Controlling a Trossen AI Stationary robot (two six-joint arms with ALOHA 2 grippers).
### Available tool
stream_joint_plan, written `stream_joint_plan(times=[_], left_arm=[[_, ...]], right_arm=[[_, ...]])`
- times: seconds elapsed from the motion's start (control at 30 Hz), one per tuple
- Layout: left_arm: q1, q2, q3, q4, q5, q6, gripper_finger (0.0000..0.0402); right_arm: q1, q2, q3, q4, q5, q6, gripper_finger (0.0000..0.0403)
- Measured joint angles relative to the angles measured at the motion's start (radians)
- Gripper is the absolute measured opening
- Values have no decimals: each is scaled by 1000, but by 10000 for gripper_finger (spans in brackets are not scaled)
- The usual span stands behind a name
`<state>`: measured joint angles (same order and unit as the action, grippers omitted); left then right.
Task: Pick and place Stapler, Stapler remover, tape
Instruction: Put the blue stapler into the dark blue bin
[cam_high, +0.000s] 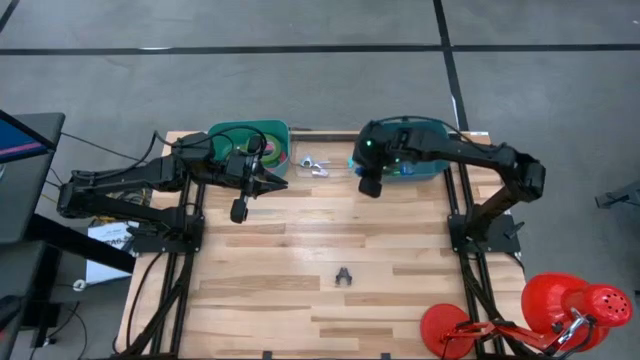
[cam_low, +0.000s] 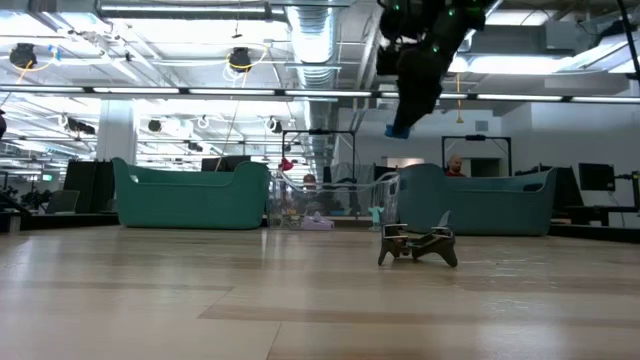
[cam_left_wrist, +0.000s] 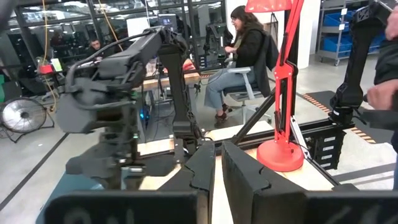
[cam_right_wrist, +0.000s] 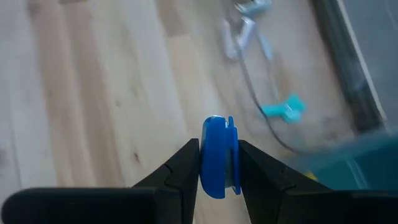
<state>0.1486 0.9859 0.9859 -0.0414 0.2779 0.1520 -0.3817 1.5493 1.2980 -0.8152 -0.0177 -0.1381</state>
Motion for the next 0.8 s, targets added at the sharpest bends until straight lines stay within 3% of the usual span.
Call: stream_joint_plan(times=[0.37,0.8], left_arm=[[0,0,0,2,0,0,21],[0,0,0,7,0,0,21]], right_arm=[[-174,1,0,-95,95,94,97],[-238,11,-21,-118,127,139,97]])
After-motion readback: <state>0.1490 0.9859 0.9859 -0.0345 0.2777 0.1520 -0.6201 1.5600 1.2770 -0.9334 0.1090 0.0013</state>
